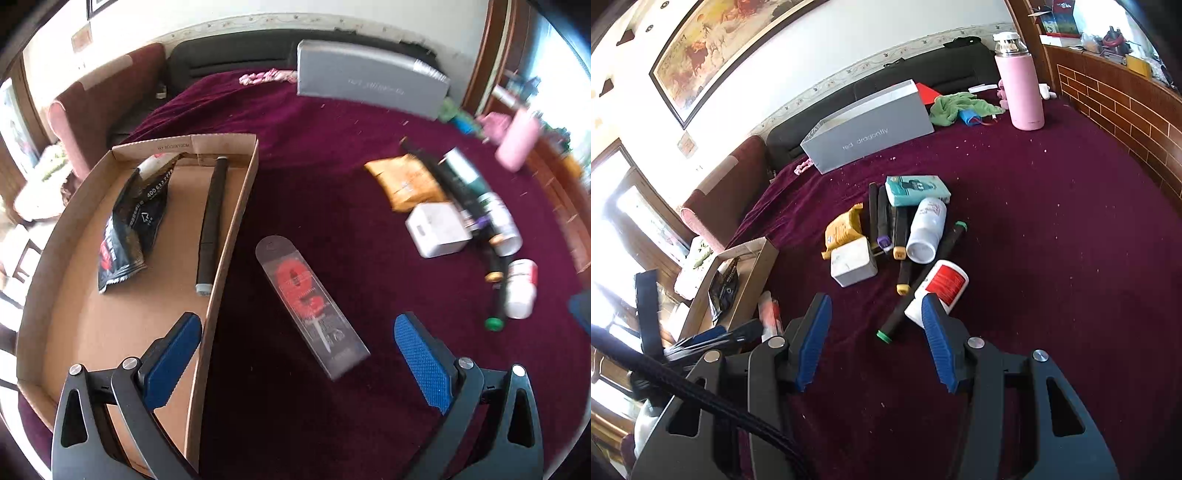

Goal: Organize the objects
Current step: 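Reach the left gripper to the clear red candle package and close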

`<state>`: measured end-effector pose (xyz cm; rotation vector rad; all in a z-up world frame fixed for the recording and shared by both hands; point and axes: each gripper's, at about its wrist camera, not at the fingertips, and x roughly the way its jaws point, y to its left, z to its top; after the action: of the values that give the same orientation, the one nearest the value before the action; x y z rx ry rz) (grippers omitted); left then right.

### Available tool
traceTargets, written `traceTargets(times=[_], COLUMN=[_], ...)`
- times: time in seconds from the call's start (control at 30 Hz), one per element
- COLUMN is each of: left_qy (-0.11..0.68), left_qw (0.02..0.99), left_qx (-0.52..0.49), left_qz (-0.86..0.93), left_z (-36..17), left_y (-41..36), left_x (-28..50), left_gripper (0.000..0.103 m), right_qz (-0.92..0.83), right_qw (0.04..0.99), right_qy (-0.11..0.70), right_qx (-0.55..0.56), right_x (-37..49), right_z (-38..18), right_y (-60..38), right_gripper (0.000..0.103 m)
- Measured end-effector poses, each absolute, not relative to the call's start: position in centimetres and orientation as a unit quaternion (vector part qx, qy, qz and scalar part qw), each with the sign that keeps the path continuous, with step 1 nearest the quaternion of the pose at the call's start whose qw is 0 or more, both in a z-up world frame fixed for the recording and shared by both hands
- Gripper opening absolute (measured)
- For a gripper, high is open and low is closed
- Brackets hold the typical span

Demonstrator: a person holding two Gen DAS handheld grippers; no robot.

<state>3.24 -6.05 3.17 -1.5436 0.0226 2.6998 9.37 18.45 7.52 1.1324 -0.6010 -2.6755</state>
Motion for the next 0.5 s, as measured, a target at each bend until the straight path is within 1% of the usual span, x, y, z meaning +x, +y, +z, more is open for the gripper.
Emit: traceTargets(times=[0.1, 0.17, 0.2, 0.27, 0.3, 0.33, 0.37, 0.4, 0.5], left_qy=[0.051, 0.105, 0.114, 0.125, 0.131, 0.142, 0.15, 0.141, 0.062], left_qw=[-0.012, -0.028, -0.028, -0.007, -0.005, -0.014, -0.028, -0.029, 0.011], left_qx=[-0.503, -0.5, -0.495, -0.474, -0.465, -0.457, -0.451, -0.448, -0.462], left_qz=[0.863, 0.859, 0.861, 0.872, 0.876, 0.878, 0.879, 0.883, 0.885], left_z=[1.9, 0.5, 0.1, 0.2, 0.3, 0.5, 0.7, 1.0, 2.1], left_y=[-4.5, -3.2, -2.9, -2.9, -2.9, -3.0, -3.2, -3.8, -6.5], left_x=[1.8, 0.9, 0.8, 1.3, 1.6, 1.8, 1.9, 2.1, 2.0], left_gripper=[0.102, 0.102, 0.101, 0.094, 0.077, 0.05, 0.04, 0.026, 0.025], right_qz=[-0.897, -0.896, -0.896, -0.895, -0.895, -0.895, -0.893, -0.89, -0.877], right_qw=[0.094, 0.094, 0.091, 0.082, 0.076, 0.066, 0.059, 0.053, 0.05], right_qy=[-0.207, -0.209, -0.209, -0.211, -0.211, -0.209, -0.207, -0.209, -0.225], right_qx=[0.38, 0.381, 0.382, 0.384, 0.385, 0.388, 0.394, 0.402, 0.421], right_x=[9.8, 9.9, 9.9, 9.9, 9.8, 9.6, 9.2, 8.7, 7.4], right_z=[7.0, 6.7, 6.6, 6.4, 6.3, 6.3, 6.1, 5.8, 4.9], right_y=[18.8, 19.1, 19.4, 20.2, 20.6, 21.0, 21.4, 21.9, 22.7], right_gripper=[0.05, 0.05, 0.05, 0.05, 0.05, 0.05, 0.05, 0.05, 0.05])
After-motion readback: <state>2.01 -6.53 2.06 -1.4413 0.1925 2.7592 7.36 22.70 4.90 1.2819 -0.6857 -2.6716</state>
